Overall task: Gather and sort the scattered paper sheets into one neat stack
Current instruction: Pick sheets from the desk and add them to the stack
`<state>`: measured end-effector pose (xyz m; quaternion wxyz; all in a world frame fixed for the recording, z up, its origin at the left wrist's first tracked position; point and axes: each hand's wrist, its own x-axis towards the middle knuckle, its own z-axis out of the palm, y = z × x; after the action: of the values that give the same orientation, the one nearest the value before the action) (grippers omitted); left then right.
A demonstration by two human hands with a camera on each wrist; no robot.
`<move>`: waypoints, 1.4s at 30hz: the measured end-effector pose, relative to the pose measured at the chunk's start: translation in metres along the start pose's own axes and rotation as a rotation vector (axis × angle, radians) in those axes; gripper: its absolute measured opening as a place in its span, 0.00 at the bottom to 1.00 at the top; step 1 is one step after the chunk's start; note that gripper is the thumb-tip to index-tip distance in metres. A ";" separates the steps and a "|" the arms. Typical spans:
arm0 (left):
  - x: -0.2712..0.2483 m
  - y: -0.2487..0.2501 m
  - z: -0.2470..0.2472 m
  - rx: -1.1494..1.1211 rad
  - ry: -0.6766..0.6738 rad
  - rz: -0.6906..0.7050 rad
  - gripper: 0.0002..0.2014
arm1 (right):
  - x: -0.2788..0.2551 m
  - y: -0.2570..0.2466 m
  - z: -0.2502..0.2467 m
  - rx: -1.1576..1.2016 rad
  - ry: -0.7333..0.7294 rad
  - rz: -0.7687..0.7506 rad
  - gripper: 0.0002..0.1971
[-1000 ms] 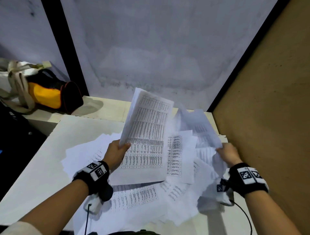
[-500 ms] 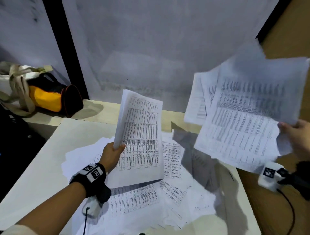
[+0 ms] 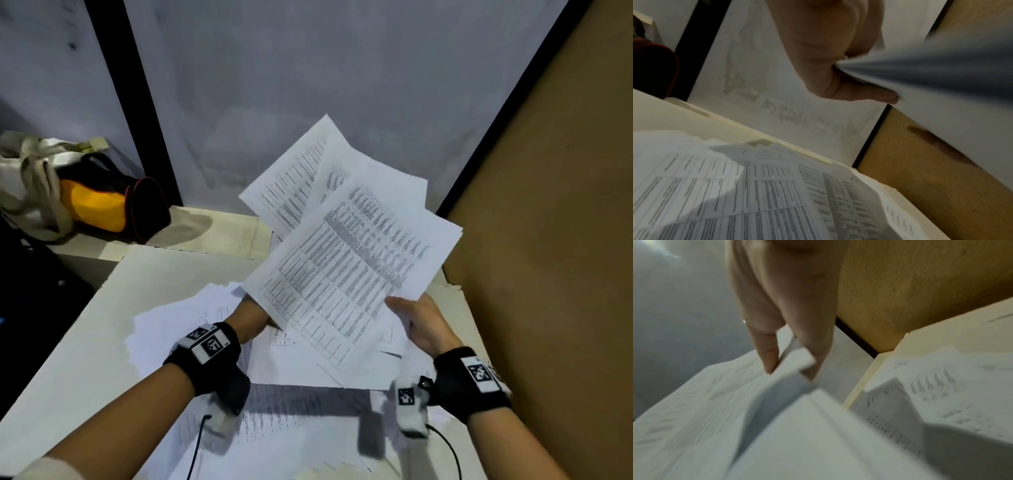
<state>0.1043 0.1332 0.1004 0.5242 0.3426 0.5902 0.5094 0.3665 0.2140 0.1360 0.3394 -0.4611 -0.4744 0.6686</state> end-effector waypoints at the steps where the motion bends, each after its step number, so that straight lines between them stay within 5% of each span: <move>1: 0.000 0.000 -0.003 0.005 -0.009 -0.023 0.05 | 0.002 -0.002 0.003 0.007 -0.024 -0.002 0.19; 4: 0.001 0.003 -0.015 0.072 -0.013 -0.065 0.09 | 0.011 -0.006 0.006 -0.070 -0.024 0.010 0.18; 6: -0.003 0.017 -0.016 -0.111 -0.074 -0.022 0.16 | 0.013 -0.008 0.010 -0.194 0.055 -0.045 0.10; 9: -0.001 0.040 -0.016 -0.451 -0.206 0.009 0.47 | 0.014 -0.008 0.017 -0.294 0.170 -0.132 0.08; 10: -0.003 0.047 -0.016 -0.415 -0.208 0.023 0.47 | 0.016 -0.006 0.018 -0.290 0.196 -0.161 0.10; 13: 0.000 0.046 -0.014 -0.051 -0.051 0.111 0.22 | 0.020 0.002 0.020 -0.268 0.270 -0.191 0.13; 16: 0.003 0.035 -0.010 0.047 0.039 0.166 0.04 | 0.024 0.016 0.024 -0.274 0.267 -0.153 0.12; 18: 0.004 0.020 -0.009 0.051 0.084 0.134 0.11 | 0.022 0.026 0.029 -0.252 0.231 -0.127 0.02; 23: 0.004 0.001 -0.005 0.178 0.052 0.095 0.25 | 0.016 0.041 0.034 -0.133 0.202 -0.084 0.18; 29: 0.010 0.021 0.000 0.118 0.075 0.147 0.24 | 0.021 0.014 0.032 0.027 0.196 -0.242 0.16; 33: 0.021 0.025 -0.001 0.169 0.127 0.091 0.16 | 0.022 -0.020 0.021 0.311 0.198 -0.407 0.28; 37: 0.025 0.020 -0.004 0.166 0.092 0.061 0.37 | 0.025 -0.039 0.005 0.362 0.254 -0.478 0.35; 42: 0.023 0.026 -0.001 0.112 0.061 0.101 0.19 | 0.020 -0.038 0.008 0.148 0.193 -0.410 0.40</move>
<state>0.0953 0.1616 0.1193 0.4597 0.3852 0.6154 0.5114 0.3532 0.2410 0.1670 0.5447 -0.3907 -0.4734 0.5714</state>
